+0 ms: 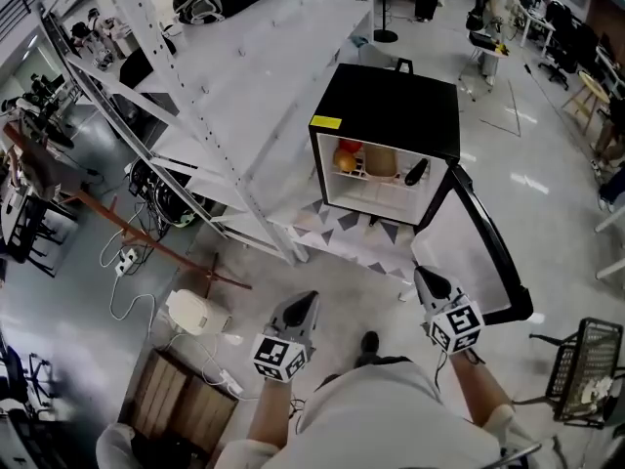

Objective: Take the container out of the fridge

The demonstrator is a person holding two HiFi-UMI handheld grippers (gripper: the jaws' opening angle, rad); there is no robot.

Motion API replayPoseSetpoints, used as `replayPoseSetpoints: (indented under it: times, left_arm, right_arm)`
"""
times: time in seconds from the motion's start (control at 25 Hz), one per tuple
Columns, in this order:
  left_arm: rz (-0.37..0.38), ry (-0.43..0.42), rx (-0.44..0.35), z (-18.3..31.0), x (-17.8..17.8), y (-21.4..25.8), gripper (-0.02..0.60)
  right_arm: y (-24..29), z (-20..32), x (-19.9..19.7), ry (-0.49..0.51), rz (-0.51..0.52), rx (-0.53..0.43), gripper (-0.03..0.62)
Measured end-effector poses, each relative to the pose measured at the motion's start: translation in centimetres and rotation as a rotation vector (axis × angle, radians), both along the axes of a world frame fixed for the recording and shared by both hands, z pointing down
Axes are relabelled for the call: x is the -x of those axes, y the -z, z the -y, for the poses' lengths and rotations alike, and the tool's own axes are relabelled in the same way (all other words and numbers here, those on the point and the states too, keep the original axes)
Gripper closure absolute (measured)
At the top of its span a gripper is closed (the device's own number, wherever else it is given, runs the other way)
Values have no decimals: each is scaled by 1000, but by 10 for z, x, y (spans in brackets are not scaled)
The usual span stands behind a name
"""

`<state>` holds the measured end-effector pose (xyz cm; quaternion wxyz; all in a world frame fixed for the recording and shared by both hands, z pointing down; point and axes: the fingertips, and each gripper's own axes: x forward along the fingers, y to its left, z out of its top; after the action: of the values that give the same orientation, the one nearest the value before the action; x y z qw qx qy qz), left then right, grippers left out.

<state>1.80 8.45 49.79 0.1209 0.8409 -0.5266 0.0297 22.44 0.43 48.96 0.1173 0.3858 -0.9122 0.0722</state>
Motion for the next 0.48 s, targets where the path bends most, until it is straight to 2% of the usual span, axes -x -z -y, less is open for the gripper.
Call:
replayPoseSetpoints:
  times: [0.28, 0.48]
  left_arm:
    - [21, 29, 7, 42, -12, 0, 577]
    - [-3, 44, 18, 60, -21, -4, 577]
  right_arm:
    - [-8, 48, -4, 39, 20, 15, 588]
    - [-20, 64, -5, 57, 29, 43, 588]
